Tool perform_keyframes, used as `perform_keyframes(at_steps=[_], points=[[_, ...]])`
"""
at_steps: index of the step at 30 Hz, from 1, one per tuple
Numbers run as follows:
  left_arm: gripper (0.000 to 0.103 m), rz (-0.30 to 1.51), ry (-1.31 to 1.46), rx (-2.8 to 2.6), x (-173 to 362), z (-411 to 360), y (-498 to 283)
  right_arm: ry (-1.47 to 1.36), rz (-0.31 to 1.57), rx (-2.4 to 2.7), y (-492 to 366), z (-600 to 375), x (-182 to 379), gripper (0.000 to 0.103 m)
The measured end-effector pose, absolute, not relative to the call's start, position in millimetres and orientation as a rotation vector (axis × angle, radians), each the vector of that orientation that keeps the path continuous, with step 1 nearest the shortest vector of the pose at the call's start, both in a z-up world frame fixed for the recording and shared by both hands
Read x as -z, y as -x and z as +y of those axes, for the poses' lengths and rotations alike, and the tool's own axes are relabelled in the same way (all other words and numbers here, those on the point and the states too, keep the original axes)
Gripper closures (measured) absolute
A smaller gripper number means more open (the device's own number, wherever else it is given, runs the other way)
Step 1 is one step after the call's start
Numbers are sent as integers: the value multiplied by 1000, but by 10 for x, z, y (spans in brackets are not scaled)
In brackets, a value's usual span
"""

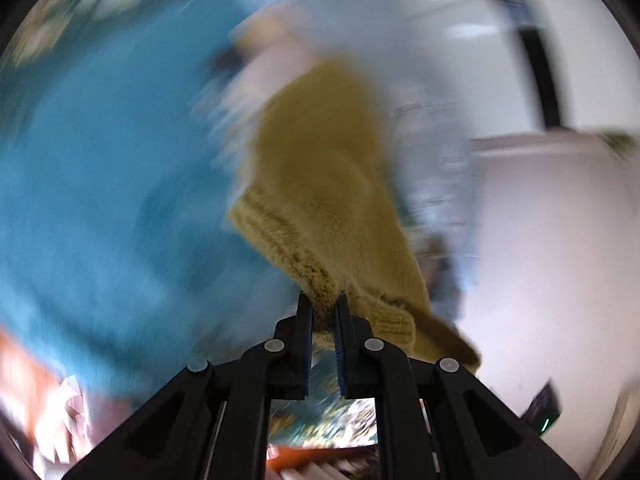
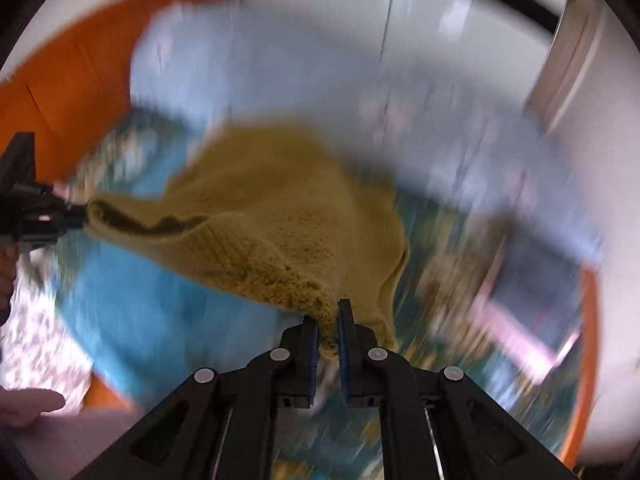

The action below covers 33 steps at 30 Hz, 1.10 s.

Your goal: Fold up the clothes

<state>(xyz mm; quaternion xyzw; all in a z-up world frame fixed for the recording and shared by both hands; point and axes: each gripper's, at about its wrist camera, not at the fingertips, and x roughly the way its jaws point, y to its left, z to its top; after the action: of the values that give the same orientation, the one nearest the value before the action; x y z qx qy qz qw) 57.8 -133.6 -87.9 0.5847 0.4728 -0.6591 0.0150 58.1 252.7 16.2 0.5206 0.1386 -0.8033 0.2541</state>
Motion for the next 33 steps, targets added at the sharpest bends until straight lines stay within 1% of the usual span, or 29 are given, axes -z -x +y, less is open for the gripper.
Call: perform_keyframes(at_steps=[4, 7, 12, 14, 18, 23, 27, 33], points=[[94, 1475, -1862, 1832, 1390, -1322, -1042, -1495, 398, 2081, -881, 2623, 169, 94], [94, 1478, -1855, 1801, 1399, -1297, -1219, -1552, 413, 2003, -1105, 2696, 417, 94], [94, 1381, -1911, 1780, 1281, -1175, -1333, -1642, 436, 1870, -1480, 2816, 831, 94], [94, 1361, -1943, 1742, 1321, -1175, -1475, -1670, 433, 1828, -1594, 2860, 951, 94], [94, 1321, -2023, 1666, 1392, -1129, -1802, -1710, 383, 1761, -1822, 2980, 970, 94], [94, 1305, -2044, 1685, 1294, -1144, -1799, -1743, 341, 1671, -2030, 3128, 906, 94], [94, 1293, -2057, 1705, 1211, -1158, -1780, -1736, 297, 1745, -1752, 3136, 793, 94], [93, 1193, -2024, 1948, 955, -1059, -910, -1687, 227, 1917, -1072, 3053, 522, 94]])
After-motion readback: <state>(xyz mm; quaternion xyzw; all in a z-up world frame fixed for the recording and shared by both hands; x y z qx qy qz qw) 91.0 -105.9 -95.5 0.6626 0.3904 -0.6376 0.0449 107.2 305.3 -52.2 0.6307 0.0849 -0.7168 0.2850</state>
